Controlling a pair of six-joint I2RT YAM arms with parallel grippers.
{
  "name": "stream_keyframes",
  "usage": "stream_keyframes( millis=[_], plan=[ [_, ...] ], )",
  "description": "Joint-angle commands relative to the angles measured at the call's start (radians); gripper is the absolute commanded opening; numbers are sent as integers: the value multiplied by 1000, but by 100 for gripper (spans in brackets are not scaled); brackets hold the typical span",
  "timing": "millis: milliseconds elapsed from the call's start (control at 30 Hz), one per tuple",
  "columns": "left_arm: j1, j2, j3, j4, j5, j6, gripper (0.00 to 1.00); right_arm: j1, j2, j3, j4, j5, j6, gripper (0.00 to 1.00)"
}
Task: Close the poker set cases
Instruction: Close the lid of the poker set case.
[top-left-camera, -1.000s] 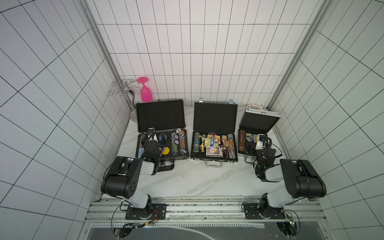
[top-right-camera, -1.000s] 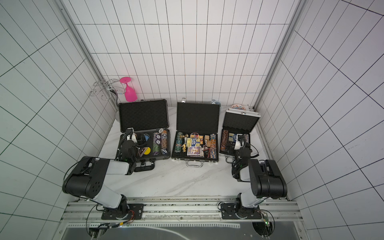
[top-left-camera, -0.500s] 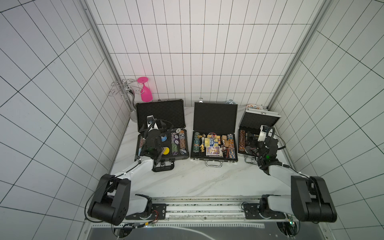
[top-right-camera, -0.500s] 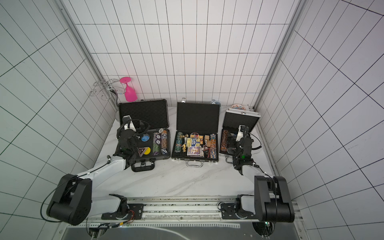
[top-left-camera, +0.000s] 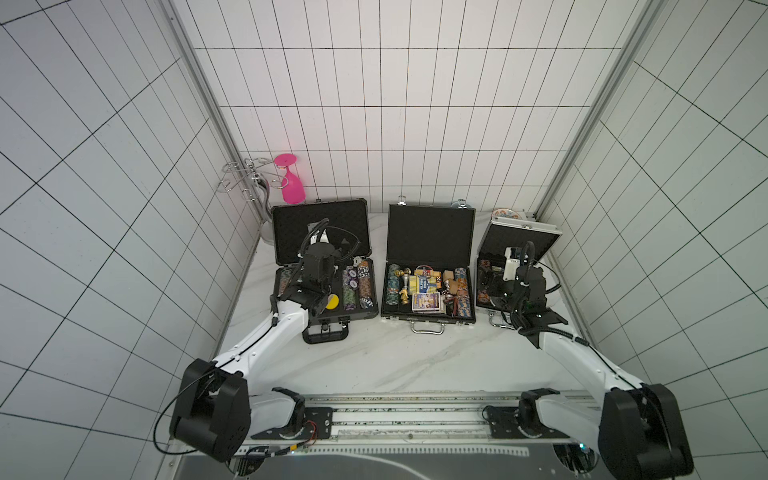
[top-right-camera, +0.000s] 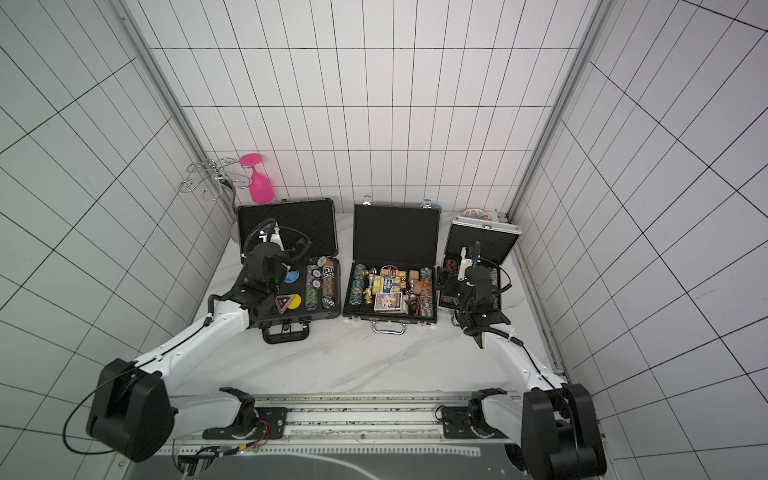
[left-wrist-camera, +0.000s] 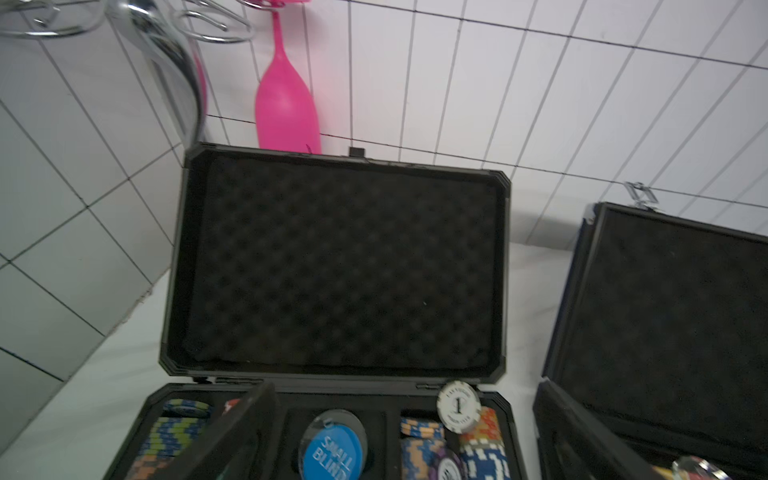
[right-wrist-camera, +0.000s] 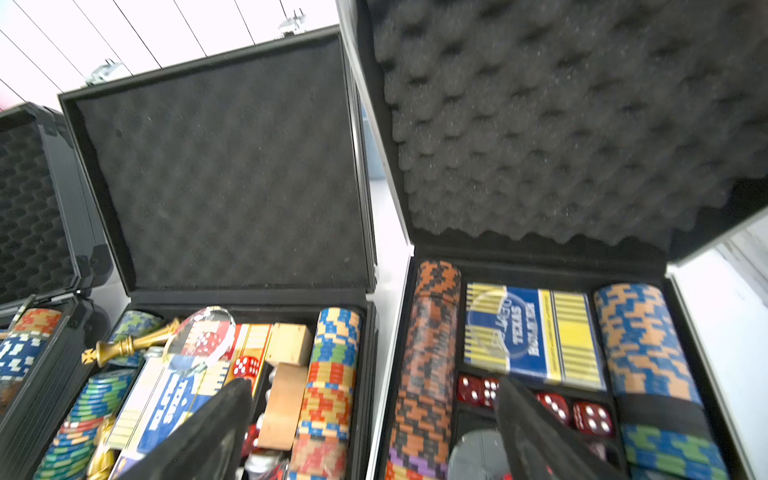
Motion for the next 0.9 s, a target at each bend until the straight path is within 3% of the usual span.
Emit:
stream_keyframes(
  millis=[0,233,433,633,867],
  plan=[
    [-100,27,44,-177,-23,-69,98,7,-28,175,-203,67,58,92],
    [-352,199,183,-356,-6,-161,97,-102,50,468,-482,100,21,88],
    [-487,335,268,-402,36,-179,95,-192,195,783,-676,79,18,87],
    [-512,375,300,-369,138,-178,94,-258,293,981,-771,69,-13,81],
    [-513,431,406,-364,204,-133,94,-327,409,1093,-821,-46,-43,75]
  ],
)
